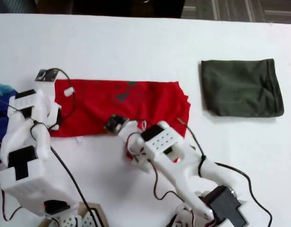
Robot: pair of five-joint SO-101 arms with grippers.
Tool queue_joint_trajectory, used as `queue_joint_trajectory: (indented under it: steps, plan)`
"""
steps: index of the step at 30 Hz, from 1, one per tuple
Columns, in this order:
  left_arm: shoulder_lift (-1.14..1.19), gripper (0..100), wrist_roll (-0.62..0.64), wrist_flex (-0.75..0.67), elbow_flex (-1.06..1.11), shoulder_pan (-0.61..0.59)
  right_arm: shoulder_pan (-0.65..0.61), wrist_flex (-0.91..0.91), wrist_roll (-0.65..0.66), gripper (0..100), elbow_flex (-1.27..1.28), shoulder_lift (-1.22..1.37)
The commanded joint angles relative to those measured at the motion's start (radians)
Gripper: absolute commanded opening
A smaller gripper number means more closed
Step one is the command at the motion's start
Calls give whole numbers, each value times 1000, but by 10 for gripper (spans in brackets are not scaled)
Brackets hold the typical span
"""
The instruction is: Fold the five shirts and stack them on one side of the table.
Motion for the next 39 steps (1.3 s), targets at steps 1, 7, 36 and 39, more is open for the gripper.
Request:
queue_joint_trajectory:
  steps: [1, 7, 36, 39]
  plan:
    - [2, 26, 6, -26, 4, 15, -22, -19, 8, 250, 17, 1]
    - [2, 26, 6, -26, 4, 15, -19, -82, 9, 251, 64, 2]
    - [2, 26, 6, -23, 4, 14, 231, -53, 153, 19, -17, 1]
    - [2, 26, 6, -23, 4, 14, 315, -7, 224, 19, -106, 2]
